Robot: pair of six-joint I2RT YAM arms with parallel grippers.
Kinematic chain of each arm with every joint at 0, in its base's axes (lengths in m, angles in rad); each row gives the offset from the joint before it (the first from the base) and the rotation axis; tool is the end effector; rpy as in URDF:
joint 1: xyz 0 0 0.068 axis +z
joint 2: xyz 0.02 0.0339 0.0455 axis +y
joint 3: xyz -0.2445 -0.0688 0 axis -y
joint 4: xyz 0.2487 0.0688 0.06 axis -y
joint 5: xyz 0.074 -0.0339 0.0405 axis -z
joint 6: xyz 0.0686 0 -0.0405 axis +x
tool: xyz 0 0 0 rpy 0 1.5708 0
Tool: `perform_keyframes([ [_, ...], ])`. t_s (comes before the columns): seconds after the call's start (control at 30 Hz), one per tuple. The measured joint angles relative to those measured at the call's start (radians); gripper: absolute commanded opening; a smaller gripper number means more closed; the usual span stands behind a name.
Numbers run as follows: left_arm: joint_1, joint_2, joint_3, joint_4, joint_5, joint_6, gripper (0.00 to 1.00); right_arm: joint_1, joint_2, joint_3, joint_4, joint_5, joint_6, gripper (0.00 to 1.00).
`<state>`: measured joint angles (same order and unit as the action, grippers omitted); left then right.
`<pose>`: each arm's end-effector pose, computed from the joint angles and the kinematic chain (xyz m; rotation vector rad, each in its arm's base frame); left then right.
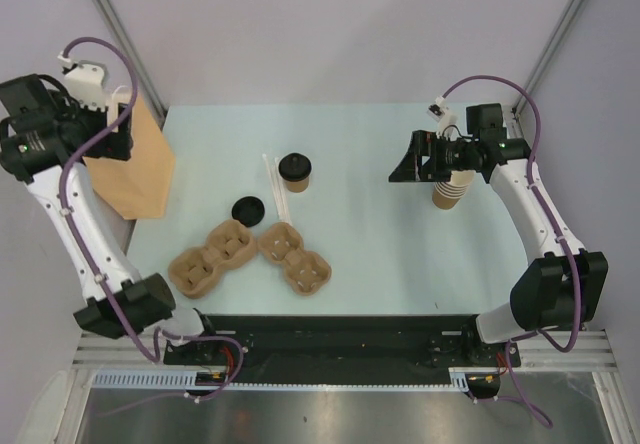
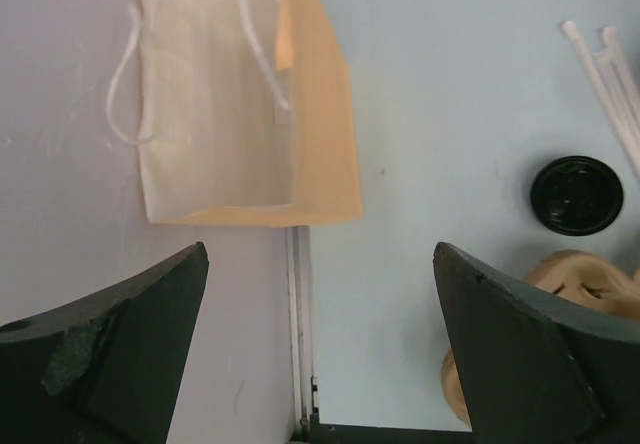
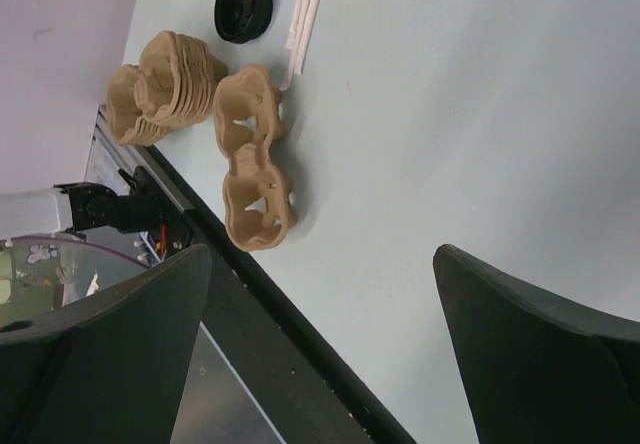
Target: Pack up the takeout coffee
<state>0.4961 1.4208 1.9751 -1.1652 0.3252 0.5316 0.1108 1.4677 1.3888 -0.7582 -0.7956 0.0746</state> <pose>0.2542 0.1127 0.4574 0.2215 2.1439 0.2427 0.3218 0.0851 0.3063 -0.4110 2.2821 1.0392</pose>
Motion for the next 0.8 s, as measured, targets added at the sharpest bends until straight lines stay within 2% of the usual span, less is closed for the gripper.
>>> perform_keyframes([
  [0.17, 0.084, 0.206, 0.175, -0.04, -0.013, 0.019, 1.0, 0.0, 0.0, 0.0, 0.0, -0.008, 0.0, 1.0],
  [0.27, 0.101, 0.287, 0.217, -0.056, -0.019, 0.031, 0.99, 0.0, 0.0, 0.0, 0.0, -0.011, 0.0, 1.0],
  [0.57, 0.103, 0.343, 0.209, -0.085, -0.01, 0.07, 0.94, 0.0, 0.0, 0.0, 0.0, -0.017, 0.0, 1.0],
  [0.8, 0.04, 0.332, 0.091, -0.048, -0.022, 0.079, 0.94, 0.0, 0.0, 0.0, 0.0, -0.017, 0.0, 1.0],
])
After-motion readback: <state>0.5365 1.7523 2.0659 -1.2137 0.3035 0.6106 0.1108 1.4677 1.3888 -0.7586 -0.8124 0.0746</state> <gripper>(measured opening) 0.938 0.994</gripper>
